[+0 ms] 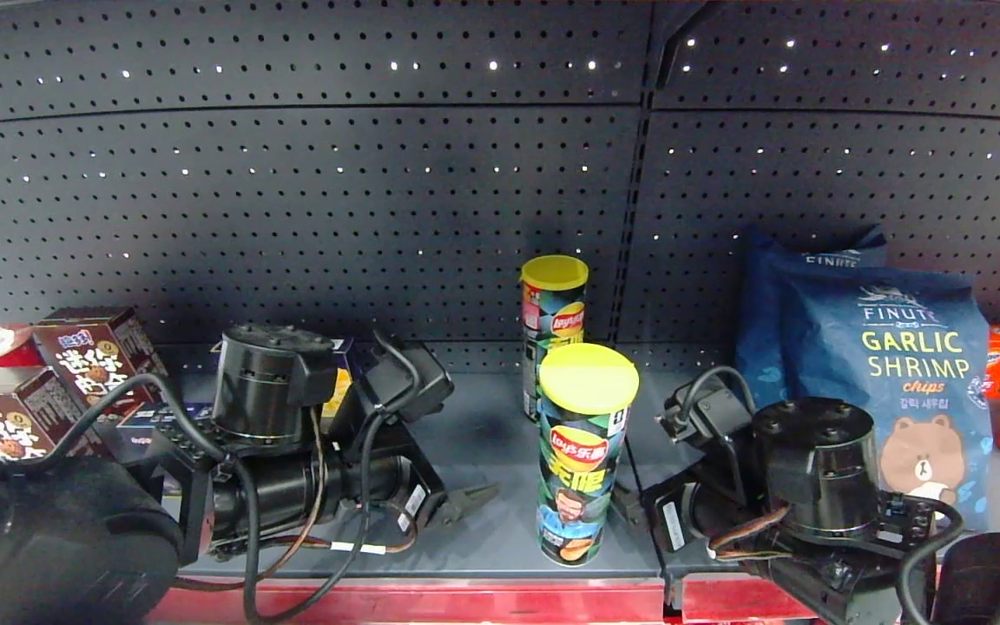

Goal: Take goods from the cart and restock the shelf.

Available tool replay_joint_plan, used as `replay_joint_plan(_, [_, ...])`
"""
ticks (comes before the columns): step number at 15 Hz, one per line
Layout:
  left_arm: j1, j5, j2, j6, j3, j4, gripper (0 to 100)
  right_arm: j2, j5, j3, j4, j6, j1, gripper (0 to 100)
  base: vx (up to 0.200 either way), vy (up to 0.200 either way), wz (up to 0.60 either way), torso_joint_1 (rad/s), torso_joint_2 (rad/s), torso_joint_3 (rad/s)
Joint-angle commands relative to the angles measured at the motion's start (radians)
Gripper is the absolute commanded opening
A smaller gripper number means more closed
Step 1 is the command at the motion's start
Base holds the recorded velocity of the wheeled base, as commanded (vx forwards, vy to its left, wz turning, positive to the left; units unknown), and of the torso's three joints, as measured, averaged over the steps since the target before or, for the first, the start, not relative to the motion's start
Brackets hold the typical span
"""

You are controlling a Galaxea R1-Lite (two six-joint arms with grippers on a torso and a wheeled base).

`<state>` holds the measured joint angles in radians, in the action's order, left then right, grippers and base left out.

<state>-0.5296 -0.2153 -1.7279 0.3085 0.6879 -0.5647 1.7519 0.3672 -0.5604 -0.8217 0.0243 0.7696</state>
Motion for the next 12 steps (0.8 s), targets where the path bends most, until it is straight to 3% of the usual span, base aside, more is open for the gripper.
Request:
replay_joint_plan(1, [0.002,-0.001,-0.002,0.000,-0.005,0.000,100,0.001,-0.001,0.001,-0.001,0.000,0.000,100,0.000,0.000,0.00,0.000,0.00,0.000])
replay_joint_plan(6, [0.005,0.001,0.007,0.000,-0.010,0.005,100,-0.042,0.006,0.016,-0.001,-0.001,-0.012,100,0.000,0.000,0.00,0.000,0.00,0.000])
replay_joint_plan(12, [0.034,0.010,0.225,-0.008,-0.019,0.005,100,-0.287,0.018,0.062,0.006,-0.003,-0.062,100,0.000,0.000,0.00,0.000,0.00,0.000])
